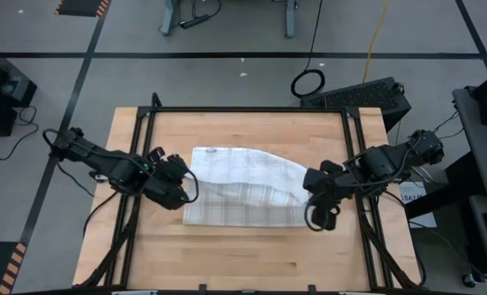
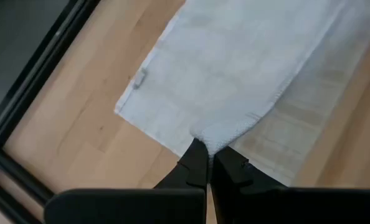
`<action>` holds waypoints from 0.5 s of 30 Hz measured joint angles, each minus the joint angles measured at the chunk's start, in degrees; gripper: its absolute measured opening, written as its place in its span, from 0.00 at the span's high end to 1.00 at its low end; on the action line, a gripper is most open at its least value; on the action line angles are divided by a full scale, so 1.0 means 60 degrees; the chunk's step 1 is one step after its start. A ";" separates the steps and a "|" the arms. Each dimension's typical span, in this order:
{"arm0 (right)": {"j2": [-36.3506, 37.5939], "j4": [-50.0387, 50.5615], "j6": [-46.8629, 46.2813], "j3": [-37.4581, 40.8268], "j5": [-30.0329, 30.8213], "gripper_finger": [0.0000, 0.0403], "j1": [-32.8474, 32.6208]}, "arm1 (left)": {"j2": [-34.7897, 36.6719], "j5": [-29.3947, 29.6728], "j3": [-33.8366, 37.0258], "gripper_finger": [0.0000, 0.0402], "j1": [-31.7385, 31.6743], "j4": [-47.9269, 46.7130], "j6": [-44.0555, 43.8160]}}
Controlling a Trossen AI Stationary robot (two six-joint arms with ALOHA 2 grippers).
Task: Roll towel
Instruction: Roll the towel
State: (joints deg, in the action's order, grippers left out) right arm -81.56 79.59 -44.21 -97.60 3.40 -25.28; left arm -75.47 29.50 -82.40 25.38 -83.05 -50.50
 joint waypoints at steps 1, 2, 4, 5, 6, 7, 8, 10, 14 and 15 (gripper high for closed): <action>0.0065 -0.0047 0.0143 -0.0004 -0.0061 1.00 0.0000 | 0.0121 0.0009 -0.0002 0.99 0.0032 -0.0011 0.0017; 0.0135 -0.0051 0.0284 -0.0007 -0.0062 1.00 0.0003 | 0.0213 0.0093 -0.0002 0.99 0.0039 -0.0044 0.0052; 0.0249 -0.0068 0.0611 -0.0007 0.0081 1.00 0.0043 | 0.0333 0.0475 0.0001 0.99 0.0002 -0.0067 0.0081; 0.0275 -0.0069 0.0786 -0.0007 0.0211 1.00 0.0107 | 0.0362 0.0672 0.0029 0.99 -0.0041 -0.0056 0.0191; 0.0298 -0.0067 0.0968 -0.0007 0.0359 1.00 0.0182 | 0.0371 0.0801 0.0070 0.99 -0.0100 -0.0064 0.0385; 0.0310 -0.0073 0.1133 -0.0007 0.0490 1.00 0.0234 | 0.0373 0.0852 0.0132 0.99 -0.0148 -0.0071 0.0614; 0.0313 -0.0071 0.1266 -0.0007 0.0588 1.00 0.0299 | 0.0369 0.0854 0.0227 0.99 -0.0200 -0.0065 0.0840; 0.0313 -0.0088 0.1508 -0.0007 0.0710 1.00 0.0434 | 0.0360 0.0841 0.0446 0.99 -0.0297 -0.0059 0.0997; 0.0313 -0.0377 0.1588 -0.0007 0.0696 1.00 0.0569 | 0.0339 0.0731 0.0817 0.99 -0.0434 0.0041 0.0705; 0.0313 -0.0497 0.1538 -0.0007 0.0693 1.00 0.0577 | 0.0338 0.0731 0.0906 0.99 -0.0467 0.0045 0.0487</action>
State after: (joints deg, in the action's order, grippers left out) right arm -79.68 76.61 -34.98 -97.65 7.56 -21.81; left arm -73.44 33.89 -76.96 22.58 -82.78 -47.58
